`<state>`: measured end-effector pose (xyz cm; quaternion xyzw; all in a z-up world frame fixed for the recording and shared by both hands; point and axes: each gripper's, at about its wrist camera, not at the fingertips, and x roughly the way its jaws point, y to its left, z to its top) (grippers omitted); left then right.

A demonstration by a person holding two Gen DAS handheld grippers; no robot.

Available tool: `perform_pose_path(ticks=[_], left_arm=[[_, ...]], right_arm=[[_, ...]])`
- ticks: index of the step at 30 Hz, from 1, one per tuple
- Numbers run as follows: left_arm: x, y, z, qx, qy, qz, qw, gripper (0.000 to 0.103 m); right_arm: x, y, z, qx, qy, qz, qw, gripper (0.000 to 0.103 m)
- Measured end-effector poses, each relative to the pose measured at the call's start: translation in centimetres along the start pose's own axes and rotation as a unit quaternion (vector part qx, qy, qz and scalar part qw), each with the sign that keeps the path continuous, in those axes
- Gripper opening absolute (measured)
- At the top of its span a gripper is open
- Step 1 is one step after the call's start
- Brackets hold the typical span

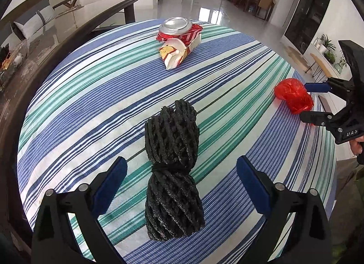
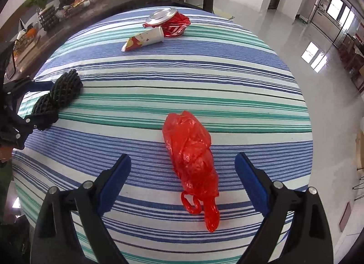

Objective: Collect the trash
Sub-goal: 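Grasp the black foam nets with the left tool and lift them while the right tool holds the red bag, then carry the black nets and red bag to the wastebasket and open both tools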

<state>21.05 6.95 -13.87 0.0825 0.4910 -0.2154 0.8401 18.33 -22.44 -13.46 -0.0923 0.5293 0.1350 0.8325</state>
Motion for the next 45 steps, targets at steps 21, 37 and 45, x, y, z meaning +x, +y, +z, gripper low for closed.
perform_pose_path(ticks=[21,37,45], left_arm=[[-2.7,-16.5,4.6,0.063,-0.026,-0.133,0.9887,0.034],[9.3,-38.5,10.4,0.105,0.041,-0.214,0.9704,0.036],[13.9,-41.8,11.3,0.11,0.056,-0.2,0.9721,0.043]], right_arm=[[-10.0,-15.6,-10.8,0.22,-0.105,0.025,0.97,0.032],[-3.8,-31.0,-22.0,0.422,-0.08,0.015,0.903,0.032],[-0.9,-32.7,-23.3,0.463,-0.074,0.049,0.882,0.046]])
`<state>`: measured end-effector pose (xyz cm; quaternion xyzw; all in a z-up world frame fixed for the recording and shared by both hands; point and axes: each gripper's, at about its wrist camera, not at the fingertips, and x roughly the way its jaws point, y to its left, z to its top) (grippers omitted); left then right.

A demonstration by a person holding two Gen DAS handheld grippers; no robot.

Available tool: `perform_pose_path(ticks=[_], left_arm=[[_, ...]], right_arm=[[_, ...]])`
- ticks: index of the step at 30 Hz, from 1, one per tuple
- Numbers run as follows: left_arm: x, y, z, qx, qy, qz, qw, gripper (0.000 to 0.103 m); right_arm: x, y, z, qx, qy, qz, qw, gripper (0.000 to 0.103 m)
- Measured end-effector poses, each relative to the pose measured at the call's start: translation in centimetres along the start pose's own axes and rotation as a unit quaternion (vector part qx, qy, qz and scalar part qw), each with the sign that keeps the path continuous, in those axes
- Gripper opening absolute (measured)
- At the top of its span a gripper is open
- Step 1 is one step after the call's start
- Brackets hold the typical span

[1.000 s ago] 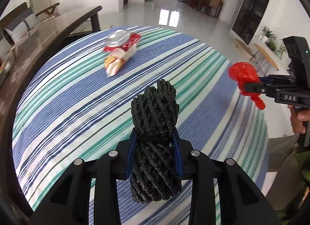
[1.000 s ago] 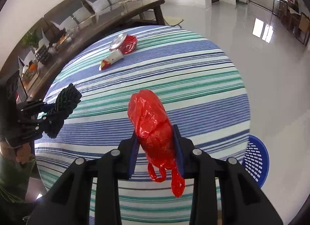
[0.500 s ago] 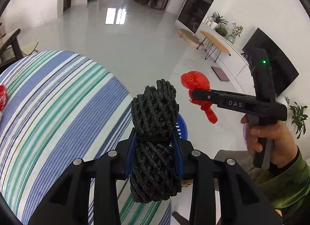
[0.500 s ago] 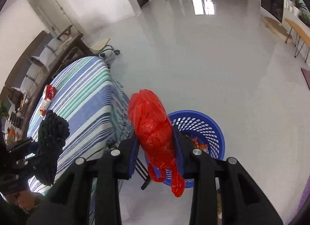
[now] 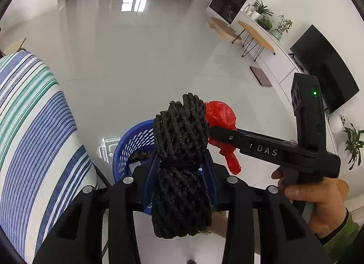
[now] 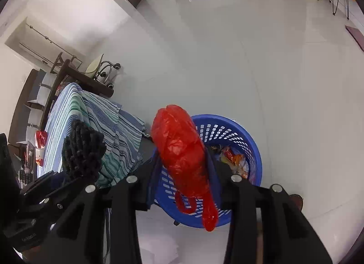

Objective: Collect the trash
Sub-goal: 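Carry the black nets and red bag to the wastebasket and open both tools, then move both tools back over the table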

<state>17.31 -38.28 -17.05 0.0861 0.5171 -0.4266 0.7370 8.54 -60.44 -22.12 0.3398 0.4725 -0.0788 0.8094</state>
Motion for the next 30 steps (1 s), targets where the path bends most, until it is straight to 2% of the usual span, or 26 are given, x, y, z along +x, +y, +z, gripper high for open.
perform_pose_path(ticks=[1,3,7,8,13,16,21,24,27,30], left_arm=[[0.4,-0.2,0.1,0.003,-0.002,0.004,1.0,0.057],[0.5,-0.2,0.4,0.004,-0.01,0.01,0.9999,0.072],[-0.2,-0.4,0.6,0.008,-0.022,0.014,0.9996,0.082],[-1.0,-0.4,0.4,0.011,-0.028,0.019,0.9993,0.083],[-6.3,0.5,-1.3,0.026,-0.068,0.049,0.9961,0.094],[-9.5,2.5,-4.1,0.021,-0.079,0.076,0.9938,0.096],[-13.8,8.1,-10.1,-0.008,-0.071,0.146,0.9866,0.096],[-16.6,12.0,-13.2,-0.042,-0.072,0.183,0.9797,0.096],[-19.1,15.7,-15.4,-0.074,-0.077,0.21,0.9718,0.096],[-21.4,19.3,-17.2,-0.087,-0.081,0.254,0.9599,0.096]], right_arm=[[0.0,-0.3,0.0,0.004,0.0,0.001,1.0,0.052],[-0.1,-0.5,-0.1,0.008,-0.004,-0.001,1.0,0.055],[-1.2,-0.9,0.0,0.007,-0.027,-0.005,1.0,0.067],[-1.7,-0.7,-0.2,0.004,-0.035,-0.01,0.999,0.068],[-3.2,0.9,-1.4,-0.012,-0.07,-0.011,0.997,0.086],[-3.0,2.2,-2.7,-0.023,-0.067,-0.011,0.997,0.086],[-3.9,6.8,-6.1,-0.11,-0.099,-0.029,0.989,0.087],[-4.4,10.6,-8.9,-0.185,-0.122,-0.033,0.975,0.092],[-4.2,14.6,-11.4,-0.244,-0.12,-0.031,0.962,0.092],[-3.7,19.6,-13.7,-0.301,-0.114,-0.023,0.946,0.092]])
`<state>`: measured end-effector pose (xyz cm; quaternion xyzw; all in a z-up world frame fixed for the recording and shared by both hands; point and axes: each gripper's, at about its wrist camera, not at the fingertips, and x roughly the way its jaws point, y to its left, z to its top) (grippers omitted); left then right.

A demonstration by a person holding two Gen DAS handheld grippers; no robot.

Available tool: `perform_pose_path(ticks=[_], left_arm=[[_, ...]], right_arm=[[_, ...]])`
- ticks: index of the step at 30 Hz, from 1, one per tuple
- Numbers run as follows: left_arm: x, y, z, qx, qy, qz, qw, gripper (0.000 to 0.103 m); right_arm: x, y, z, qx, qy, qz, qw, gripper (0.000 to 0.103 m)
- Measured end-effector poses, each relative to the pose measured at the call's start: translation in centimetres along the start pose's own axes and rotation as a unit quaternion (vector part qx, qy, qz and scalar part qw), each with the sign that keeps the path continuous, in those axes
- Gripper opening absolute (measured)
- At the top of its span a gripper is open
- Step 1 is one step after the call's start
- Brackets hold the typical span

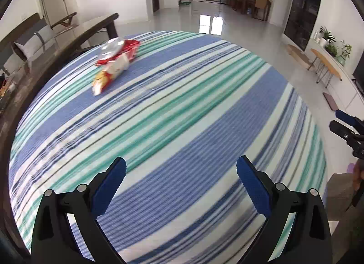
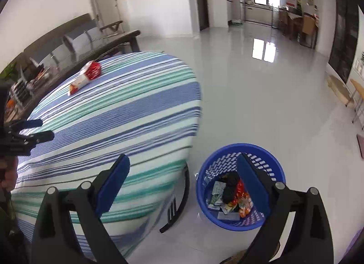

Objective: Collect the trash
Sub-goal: 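Move both tools back over the table, then grasp the white-red paper wrapper with the left tool and lift it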

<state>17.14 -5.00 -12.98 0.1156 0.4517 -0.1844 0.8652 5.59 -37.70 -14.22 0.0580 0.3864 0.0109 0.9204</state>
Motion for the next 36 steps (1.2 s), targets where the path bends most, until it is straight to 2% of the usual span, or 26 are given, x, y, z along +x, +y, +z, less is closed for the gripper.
perform_pose_path(ticks=[7,11,12,17,20,25,36], left_arm=[[1.1,7.0,-0.6,-0.013,0.002,0.046,0.9988,0.097],[2.5,9.3,-1.0,-0.023,0.015,0.049,0.9984,0.097],[2.6,9.7,-1.1,-0.028,0.011,0.038,0.9988,0.098],[3.1,10.8,-1.2,-0.042,0.004,0.016,0.999,0.099],[3.2,10.6,-1.1,-0.041,0.001,0.017,0.999,0.099],[3.2,10.5,-1.2,-0.042,0.001,0.017,0.999,0.099],[3.1,10.4,-1.2,-0.042,0.001,0.017,0.999,0.099]], right_arm=[[3.8,11.0,2.4,-0.107,0.044,0.045,0.992,0.092],[6.4,14.2,3.4,-0.134,0.064,0.042,0.988,0.092],[7.2,14.6,3.6,-0.133,0.069,0.042,0.988,0.092],[9.7,15.2,4.2,-0.129,0.084,0.032,0.988,0.092],[10.5,14.8,4.4,-0.126,0.091,0.024,0.988,0.092],[10.9,14.5,4.4,-0.105,0.089,0.03,0.99,0.098],[10.8,14.7,4.5,-0.106,0.09,0.027,0.99,0.098]])
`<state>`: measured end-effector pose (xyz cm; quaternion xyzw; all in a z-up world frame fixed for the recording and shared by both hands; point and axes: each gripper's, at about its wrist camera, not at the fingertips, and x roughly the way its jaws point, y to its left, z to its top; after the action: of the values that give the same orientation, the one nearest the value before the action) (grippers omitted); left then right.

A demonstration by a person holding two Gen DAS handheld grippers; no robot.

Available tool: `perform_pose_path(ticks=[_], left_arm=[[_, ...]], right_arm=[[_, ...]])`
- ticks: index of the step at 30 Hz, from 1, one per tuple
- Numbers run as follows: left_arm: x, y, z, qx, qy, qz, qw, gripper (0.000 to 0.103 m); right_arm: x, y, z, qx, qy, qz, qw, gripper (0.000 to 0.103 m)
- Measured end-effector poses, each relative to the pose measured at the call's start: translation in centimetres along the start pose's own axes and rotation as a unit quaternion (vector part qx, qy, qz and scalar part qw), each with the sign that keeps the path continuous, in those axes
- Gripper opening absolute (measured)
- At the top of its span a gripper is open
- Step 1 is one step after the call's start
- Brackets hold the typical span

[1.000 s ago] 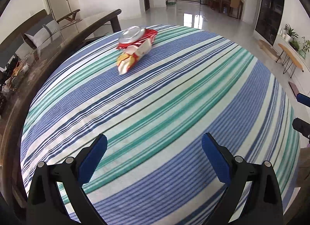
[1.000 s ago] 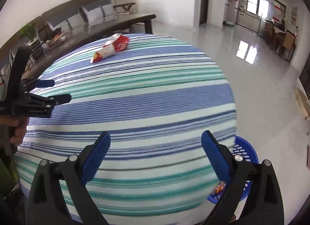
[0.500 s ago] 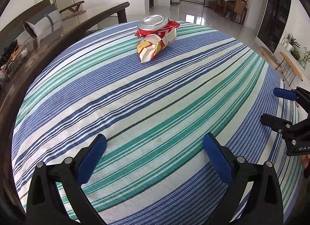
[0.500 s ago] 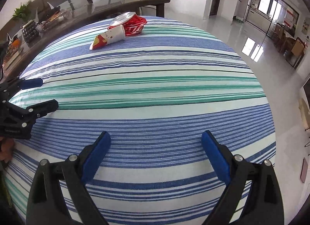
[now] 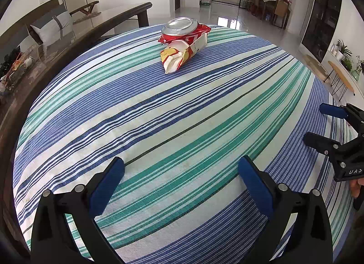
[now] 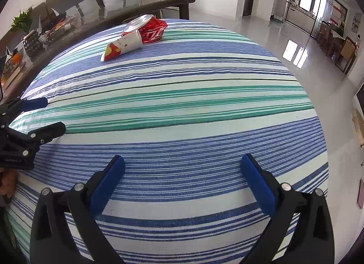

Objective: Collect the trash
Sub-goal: 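Grasp the white-red paper wrapper with the left tool and lift it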

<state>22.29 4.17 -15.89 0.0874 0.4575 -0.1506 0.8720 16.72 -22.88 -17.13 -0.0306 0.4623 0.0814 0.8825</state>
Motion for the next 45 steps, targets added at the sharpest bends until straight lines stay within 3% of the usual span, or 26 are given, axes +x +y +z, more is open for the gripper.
perform_pose_path(ticks=[7,10,12,16,22,29,32,33,34,37,45], left_arm=[[-0.2,0.2,-0.4,0.012,0.009,-0.014,0.9998,0.099],[-0.2,0.4,0.3,0.046,0.043,-0.041,0.9972,0.099],[-0.1,0.8,1.5,0.054,0.055,-0.059,0.9953,0.099],[0.3,0.9,5.7,0.09,0.027,-0.078,0.9925,0.099],[6.8,1.7,11.8,0.074,0.03,-0.085,0.9931,0.099],[9.4,1.5,13.8,0.078,0.018,-0.089,0.9929,0.098],[8.9,1.2,13.5,0.095,0.002,-0.068,0.9931,0.07],[8.6,1.3,13.3,0.094,-0.002,-0.075,0.9928,0.054],[8.3,1.4,13.2,0.087,-0.002,-0.074,0.9934,0.05],[6.8,2.0,12.1,0.064,-0.006,-0.074,0.9952,0.046],[1.0,4.2,5.9,0.023,0.008,-0.031,0.9992,0.046]], right_arm=[[0.0,0.0,0.0,0.0,0.0,0.0,1.0,0.098],[0.0,0.0,0.0,0.0,0.0,0.0,1.0,0.098],[0.0,0.0,0.0,0.0,0.0,0.0,1.0,0.098],[0.0,0.0,0.0,0.0,0.0,0.0,1.0,0.098],[0.0,0.0,0.0,0.0,0.0,0.0,1.0,0.098],[0.0,0.0,0.0,0.0,0.0,0.0,1.0,0.098],[0.0,0.0,0.0,0.0,0.0,0.0,1.0,0.098],[0.0,0.0,0.0,0.0,0.0,0.0,1.0,0.098],[0.0,0.0,0.0,0.0,0.0,0.0,1.0,0.098],[0.0,0.0,0.0,0.0,0.0,0.0,1.0,0.098],[0.0,0.0,0.0,0.0,0.0,0.0,1.0,0.098]])
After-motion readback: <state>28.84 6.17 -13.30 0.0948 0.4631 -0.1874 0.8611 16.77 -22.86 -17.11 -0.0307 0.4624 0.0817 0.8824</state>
